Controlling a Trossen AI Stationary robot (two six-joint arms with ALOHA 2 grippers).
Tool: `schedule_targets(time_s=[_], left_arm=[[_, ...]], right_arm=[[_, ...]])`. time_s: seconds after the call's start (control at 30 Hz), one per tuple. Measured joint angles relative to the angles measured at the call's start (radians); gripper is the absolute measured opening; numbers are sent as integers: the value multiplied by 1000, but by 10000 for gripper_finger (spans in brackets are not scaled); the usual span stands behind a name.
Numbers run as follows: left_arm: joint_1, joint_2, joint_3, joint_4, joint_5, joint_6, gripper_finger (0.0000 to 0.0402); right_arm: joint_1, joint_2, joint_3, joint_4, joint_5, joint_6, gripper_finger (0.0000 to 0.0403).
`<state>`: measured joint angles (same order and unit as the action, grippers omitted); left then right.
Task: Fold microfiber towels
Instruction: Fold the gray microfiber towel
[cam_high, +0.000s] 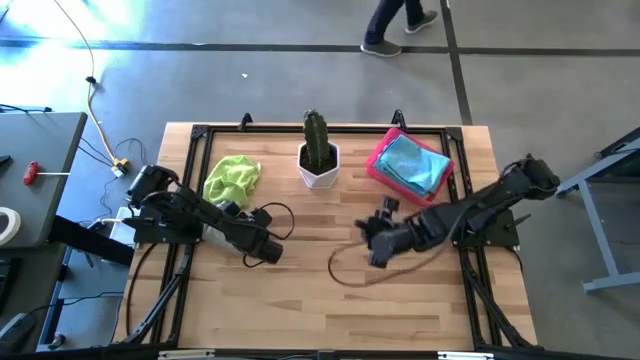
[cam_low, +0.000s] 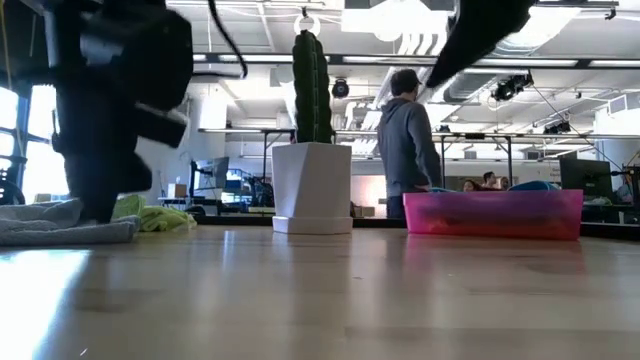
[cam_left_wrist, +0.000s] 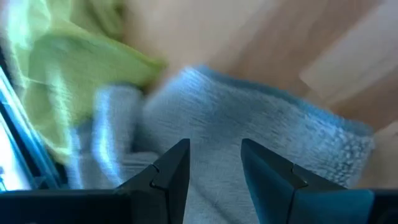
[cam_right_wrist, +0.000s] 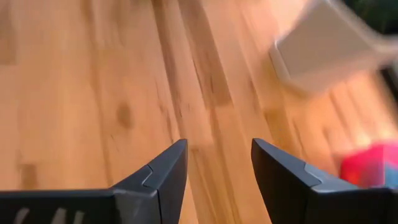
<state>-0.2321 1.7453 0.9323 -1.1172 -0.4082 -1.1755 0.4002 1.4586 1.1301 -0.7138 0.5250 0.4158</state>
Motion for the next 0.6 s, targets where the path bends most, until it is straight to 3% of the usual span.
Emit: schedule_targets(time_s=[0.13,0.33,0.5,0.6], left_arm=[[-3,26,-43,82,81,0,135],[-39,32,-42,150,86,0,131],[-79,36,13,269,97,8,113],[-100,38,23,515,110,63,101]], right_arm=[[76,0,0,40,119,-3,172],[142,0,0,46,49,12,172],[165,0,0,68,63,14,172],[163,0,0,79,67,31,172]])
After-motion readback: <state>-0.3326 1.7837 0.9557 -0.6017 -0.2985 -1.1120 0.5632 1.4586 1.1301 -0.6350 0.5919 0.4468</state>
